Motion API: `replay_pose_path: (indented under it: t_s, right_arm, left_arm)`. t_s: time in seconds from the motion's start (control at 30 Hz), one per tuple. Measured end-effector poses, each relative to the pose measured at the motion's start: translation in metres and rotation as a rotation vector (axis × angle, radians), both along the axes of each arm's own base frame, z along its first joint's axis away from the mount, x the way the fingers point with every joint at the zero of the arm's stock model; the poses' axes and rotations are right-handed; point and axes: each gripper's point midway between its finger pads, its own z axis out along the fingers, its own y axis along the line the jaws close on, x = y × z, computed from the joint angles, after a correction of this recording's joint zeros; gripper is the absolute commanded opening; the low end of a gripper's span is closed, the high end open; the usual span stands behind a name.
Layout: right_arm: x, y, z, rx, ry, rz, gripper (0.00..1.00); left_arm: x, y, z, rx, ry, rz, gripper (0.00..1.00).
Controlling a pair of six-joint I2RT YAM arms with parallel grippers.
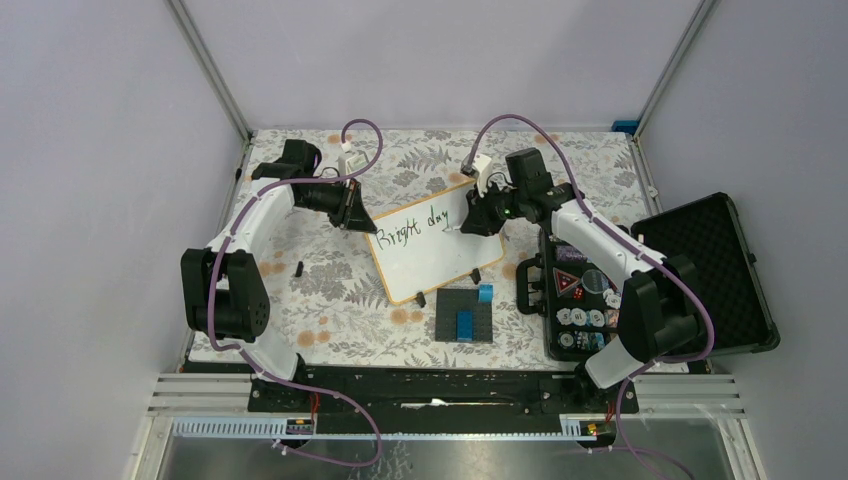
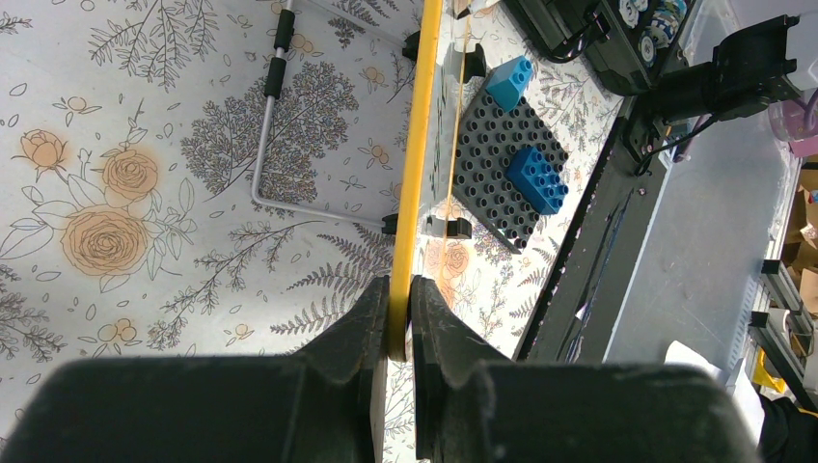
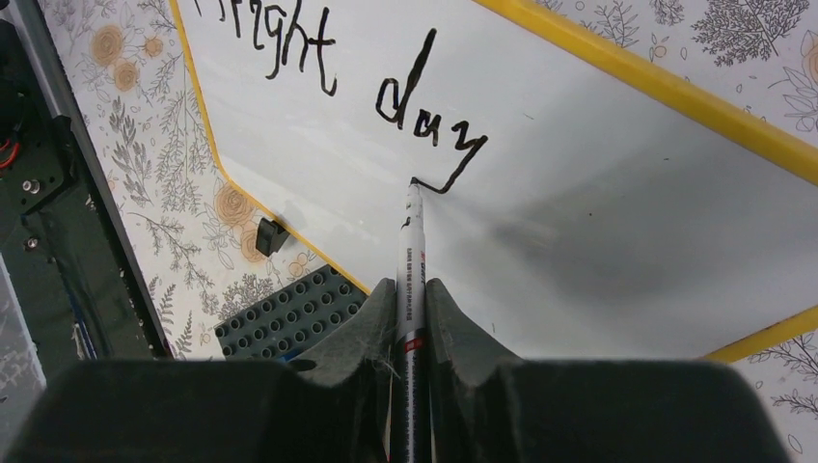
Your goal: Write a sentence on the whiteboard
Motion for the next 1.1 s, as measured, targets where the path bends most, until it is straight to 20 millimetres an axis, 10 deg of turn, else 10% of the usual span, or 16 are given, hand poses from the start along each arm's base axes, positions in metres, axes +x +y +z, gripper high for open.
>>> replay_pose_path:
  t_s: [1.1]
  right_arm:
    - [0.022, -0.035, 0.029, 0.066, -0.029, -0.092, 0.0]
  left_arm:
    - [0.0, 0.0, 0.0, 0.0, 0.0, 0.0, 0.0]
